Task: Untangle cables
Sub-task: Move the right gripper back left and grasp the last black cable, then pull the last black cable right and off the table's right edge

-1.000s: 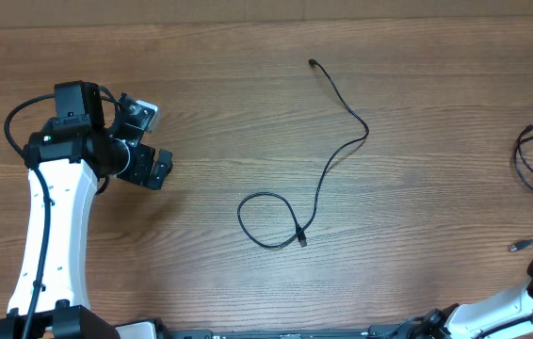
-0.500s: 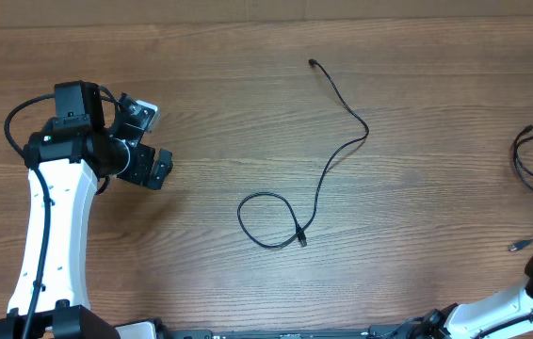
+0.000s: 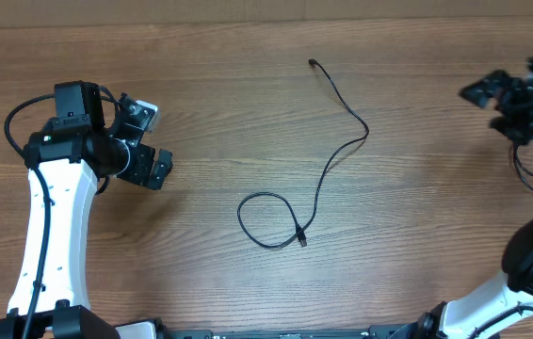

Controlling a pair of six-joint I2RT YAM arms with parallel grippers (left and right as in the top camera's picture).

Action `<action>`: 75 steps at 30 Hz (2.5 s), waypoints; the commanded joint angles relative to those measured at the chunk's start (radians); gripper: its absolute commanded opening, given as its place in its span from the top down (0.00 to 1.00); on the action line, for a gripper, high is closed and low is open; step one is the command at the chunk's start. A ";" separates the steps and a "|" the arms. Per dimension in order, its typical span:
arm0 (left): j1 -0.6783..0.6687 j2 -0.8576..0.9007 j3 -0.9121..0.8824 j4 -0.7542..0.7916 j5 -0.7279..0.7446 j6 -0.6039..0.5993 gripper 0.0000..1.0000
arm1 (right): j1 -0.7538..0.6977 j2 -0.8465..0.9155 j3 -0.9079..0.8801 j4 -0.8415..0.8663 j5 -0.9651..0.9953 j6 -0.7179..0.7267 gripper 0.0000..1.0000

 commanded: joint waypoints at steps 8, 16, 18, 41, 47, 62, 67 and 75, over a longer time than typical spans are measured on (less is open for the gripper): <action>0.005 0.006 0.011 0.000 0.002 0.016 0.00 | 0.309 -0.008 -0.032 0.005 -0.004 0.029 0.00; 0.005 0.006 0.011 0.001 0.001 0.016 0.00 | 0.498 -0.008 -0.128 0.042 0.220 0.220 0.00; 0.005 0.006 0.011 0.001 0.001 0.016 0.00 | 0.530 -0.008 -0.146 0.047 0.221 0.242 0.00; 0.005 0.006 0.011 0.001 0.001 0.016 0.00 | 0.792 -0.008 -0.503 0.417 0.252 0.388 0.44; 0.005 0.006 0.011 0.001 0.001 0.016 0.00 | 0.814 -0.008 -0.504 0.430 0.348 0.433 0.46; 0.005 0.006 0.011 0.001 0.001 0.016 0.00 | 0.814 -0.008 -0.500 0.409 0.330 0.436 0.96; 0.005 0.006 0.011 0.000 0.001 0.016 0.00 | 0.807 -0.011 -0.428 0.332 0.323 0.427 0.96; 0.005 0.006 0.011 0.001 0.001 0.016 0.00 | 0.779 -0.012 -0.112 0.109 0.352 0.347 0.96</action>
